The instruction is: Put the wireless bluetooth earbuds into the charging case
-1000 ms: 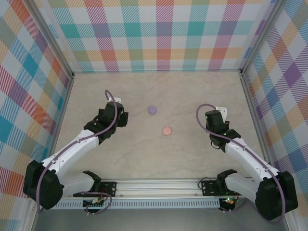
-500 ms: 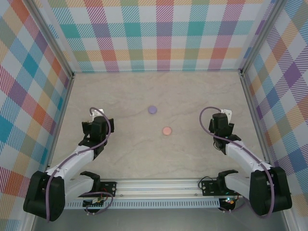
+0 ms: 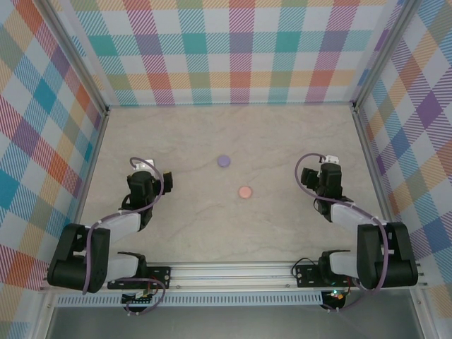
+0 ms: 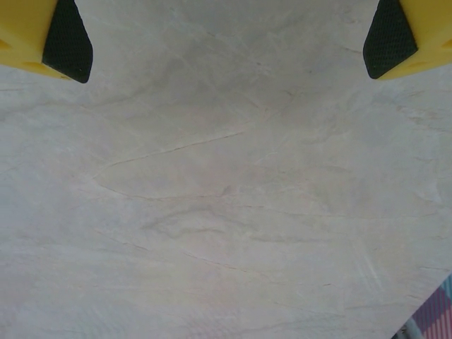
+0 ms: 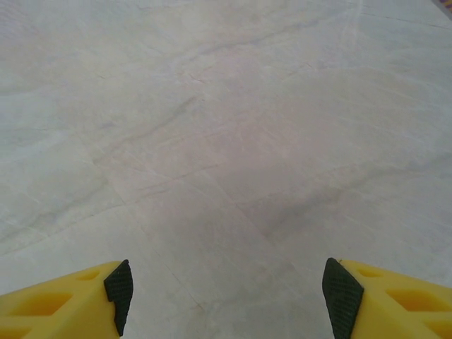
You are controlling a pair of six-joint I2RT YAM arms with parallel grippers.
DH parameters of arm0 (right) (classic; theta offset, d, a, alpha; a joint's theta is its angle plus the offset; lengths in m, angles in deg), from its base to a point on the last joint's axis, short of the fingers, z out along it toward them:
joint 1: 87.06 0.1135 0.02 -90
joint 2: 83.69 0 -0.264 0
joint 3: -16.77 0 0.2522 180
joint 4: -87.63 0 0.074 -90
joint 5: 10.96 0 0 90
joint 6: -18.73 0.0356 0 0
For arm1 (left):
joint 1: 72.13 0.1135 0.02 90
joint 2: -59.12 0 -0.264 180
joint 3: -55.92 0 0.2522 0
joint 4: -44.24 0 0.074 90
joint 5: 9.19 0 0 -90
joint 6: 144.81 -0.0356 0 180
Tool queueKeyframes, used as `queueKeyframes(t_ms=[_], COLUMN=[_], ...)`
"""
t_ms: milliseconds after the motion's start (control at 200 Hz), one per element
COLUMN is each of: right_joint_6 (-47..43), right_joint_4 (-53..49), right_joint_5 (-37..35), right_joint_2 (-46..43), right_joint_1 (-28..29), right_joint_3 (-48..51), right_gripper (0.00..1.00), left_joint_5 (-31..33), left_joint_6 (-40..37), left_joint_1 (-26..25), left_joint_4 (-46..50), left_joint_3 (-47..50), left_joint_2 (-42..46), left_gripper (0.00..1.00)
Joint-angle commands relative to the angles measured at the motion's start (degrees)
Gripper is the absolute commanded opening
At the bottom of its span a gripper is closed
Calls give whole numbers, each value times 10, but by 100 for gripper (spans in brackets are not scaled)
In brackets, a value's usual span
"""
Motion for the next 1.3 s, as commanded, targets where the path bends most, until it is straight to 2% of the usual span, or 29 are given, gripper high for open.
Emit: queueKeyframes(t_ms=[0,105,350,485,540,610,675,710,725,740,1295], right_joint_6=[-17,-37,-80,-84,-87,-85,-85,-85,-85,-85,-85], right_joint_4=[73,85,134,255,274,250,247,242,242,246,243], right_joint_5=[54,58,73,75,77,84,84,84,85,84,87], right_joint_2=[24,37,56,115,143,142,142,141,141,142,142], right_joint_1=[-7,-7,-11,-15,-15,-17,-18,-18,-18,-19,-20], right_joint_3=[-14,-20,-17,13,8,-3,-4,-5,-4,-4,-5], right_gripper=[73,73,75,76,77,79,85,93,99,100,100], left_joint_5=[-64,-81,-107,-107,-102,-95,-90,-89,-89,-89,-90], left_joint_6=[-2,-6,-11,-11,-8,-2,1,1,1,0,0], left_joint_1=[20,28,37,38,39,41,43,43,42,43,42], left_joint_4=[-88,-105,-242,-213,-178,-126,-129,-134,-132,-132,-131], left_joint_3=[-10,-23,1,-7,-25,-57,-56,-54,-55,-55,-55], left_joint_2=[-32,-67,-160,-155,-156,-161,-162,-163,-162,-162,-163], left_gripper=[100,100,100,100,100,100,100,100,100,100,100])
